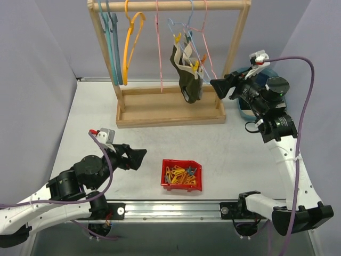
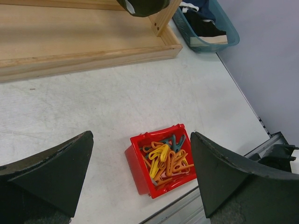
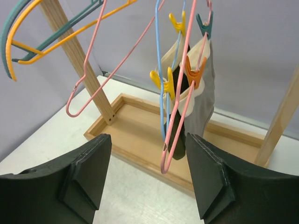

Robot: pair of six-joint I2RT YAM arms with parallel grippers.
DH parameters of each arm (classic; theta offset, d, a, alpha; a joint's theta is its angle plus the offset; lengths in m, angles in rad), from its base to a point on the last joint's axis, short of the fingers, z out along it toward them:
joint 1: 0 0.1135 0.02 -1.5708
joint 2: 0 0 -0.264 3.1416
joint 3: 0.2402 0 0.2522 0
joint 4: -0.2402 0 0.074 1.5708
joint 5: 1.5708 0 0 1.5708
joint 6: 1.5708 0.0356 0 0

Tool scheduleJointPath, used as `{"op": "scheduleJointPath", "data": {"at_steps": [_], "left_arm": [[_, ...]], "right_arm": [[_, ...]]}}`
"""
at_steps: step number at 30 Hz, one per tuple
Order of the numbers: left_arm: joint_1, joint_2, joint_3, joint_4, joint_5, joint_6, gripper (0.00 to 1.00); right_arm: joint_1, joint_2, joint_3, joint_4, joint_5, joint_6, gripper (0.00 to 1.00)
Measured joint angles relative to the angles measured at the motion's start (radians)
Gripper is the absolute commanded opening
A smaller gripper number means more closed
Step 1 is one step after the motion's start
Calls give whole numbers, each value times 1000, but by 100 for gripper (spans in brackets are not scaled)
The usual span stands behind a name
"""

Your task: Remove the underwear clipped to the hanger

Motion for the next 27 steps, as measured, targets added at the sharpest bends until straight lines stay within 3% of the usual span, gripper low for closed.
{"op": "scheduleJointPath", "data": {"at_steps": [3,11,27], "left_arm": [[0,0,-7,0,1,0,94],[0,8,-11,5,5,0,94],[5,8,-28,6,11,-6,94]], "right_arm": [[44,-6,31,-8,84,-49,72],[70,51,171,-75,317,-113,69],[262,205,261,-120,394,-32,77]]}}
